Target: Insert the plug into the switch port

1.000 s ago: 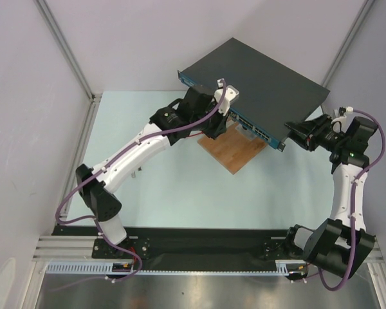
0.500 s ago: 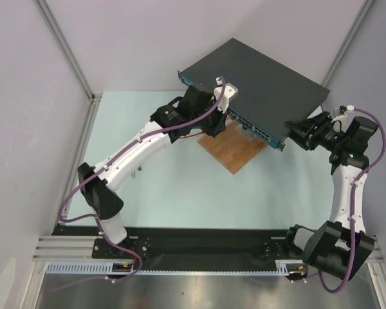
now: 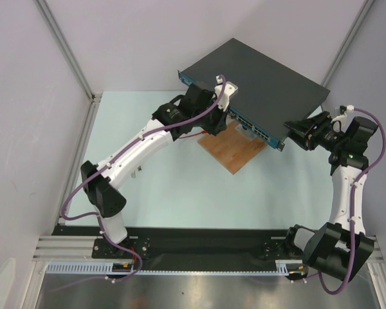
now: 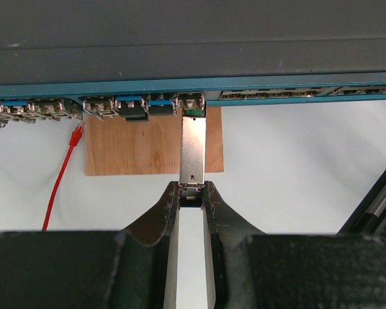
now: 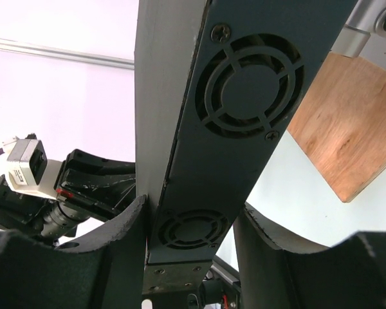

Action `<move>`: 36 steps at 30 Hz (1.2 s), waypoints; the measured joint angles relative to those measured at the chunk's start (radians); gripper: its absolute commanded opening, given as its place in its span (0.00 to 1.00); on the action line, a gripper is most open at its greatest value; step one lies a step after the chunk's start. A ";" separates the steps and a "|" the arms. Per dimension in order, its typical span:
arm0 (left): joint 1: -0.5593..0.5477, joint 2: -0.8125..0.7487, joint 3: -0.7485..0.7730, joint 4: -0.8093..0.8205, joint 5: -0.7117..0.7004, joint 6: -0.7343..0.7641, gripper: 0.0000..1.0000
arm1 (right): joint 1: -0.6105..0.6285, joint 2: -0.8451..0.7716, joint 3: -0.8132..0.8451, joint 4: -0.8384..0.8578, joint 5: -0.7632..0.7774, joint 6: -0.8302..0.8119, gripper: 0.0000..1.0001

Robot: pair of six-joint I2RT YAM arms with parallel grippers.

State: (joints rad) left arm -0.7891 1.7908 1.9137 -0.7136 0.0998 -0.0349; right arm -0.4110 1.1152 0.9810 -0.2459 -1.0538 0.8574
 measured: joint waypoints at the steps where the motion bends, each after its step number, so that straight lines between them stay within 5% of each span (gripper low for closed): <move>1: 0.002 0.000 0.000 0.000 0.000 -0.002 0.00 | 0.000 0.000 0.000 0.000 0.000 -0.002 0.00; 25: 0.015 -0.001 0.000 0.001 0.008 -0.047 0.00 | 0.005 -0.005 -0.001 -0.002 0.008 -0.005 0.00; 36: 0.020 -0.039 -0.059 0.038 0.007 -0.187 0.00 | 0.011 -0.010 -0.002 -0.002 0.019 -0.004 0.00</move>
State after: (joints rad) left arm -0.7692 1.7523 1.8549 -0.6754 0.1066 -0.2222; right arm -0.3996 1.1057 0.9794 -0.2481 -1.0351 0.8532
